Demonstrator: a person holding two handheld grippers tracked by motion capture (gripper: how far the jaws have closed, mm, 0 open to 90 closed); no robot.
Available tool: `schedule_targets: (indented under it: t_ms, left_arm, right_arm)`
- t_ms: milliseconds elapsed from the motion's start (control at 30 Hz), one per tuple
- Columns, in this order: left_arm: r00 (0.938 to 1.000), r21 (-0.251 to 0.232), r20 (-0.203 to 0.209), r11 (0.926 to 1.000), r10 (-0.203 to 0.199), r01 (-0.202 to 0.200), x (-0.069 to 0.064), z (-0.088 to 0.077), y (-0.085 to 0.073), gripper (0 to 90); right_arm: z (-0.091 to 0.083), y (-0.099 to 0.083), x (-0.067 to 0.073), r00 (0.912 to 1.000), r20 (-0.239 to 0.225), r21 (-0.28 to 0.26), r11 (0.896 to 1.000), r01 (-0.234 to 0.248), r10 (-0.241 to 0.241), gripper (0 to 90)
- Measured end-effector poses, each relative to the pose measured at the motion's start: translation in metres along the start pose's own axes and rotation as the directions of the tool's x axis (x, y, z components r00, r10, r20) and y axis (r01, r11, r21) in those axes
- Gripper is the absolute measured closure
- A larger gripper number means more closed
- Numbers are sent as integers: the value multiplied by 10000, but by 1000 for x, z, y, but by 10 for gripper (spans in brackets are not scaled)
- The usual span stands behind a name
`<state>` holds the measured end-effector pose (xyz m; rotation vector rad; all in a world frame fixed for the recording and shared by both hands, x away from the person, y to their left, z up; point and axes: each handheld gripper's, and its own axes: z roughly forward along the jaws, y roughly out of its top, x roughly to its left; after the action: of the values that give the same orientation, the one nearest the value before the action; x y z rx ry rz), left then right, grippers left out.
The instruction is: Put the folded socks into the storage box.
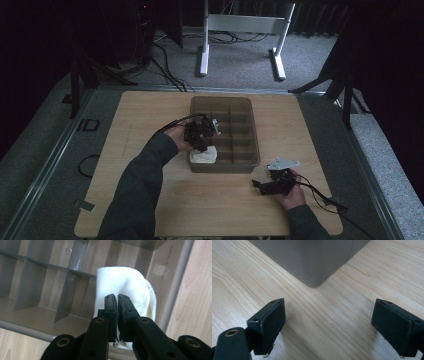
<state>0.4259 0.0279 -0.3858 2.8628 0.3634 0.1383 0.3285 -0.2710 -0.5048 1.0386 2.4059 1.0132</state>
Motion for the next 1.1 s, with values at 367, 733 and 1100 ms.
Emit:
schedule_targets:
  t_ms: [367,733,1100]
  left_arm:
    - [9998,522,183,9986,4,-13,-1,18,10,898]
    - [9998,645,201,9979,36,-49,-2,25,8,900]
    - [9998,593,217,9982,-44,31,-3,29,5,900]
  right_arm:
    - [0,0,0,10000,-1,4,10000,6,-6,116]
    - [0,0,0,10000,-2,2,10000,4,-4,116]
    - [0,0,0,10000,-4,2,10000,3,-3,117]
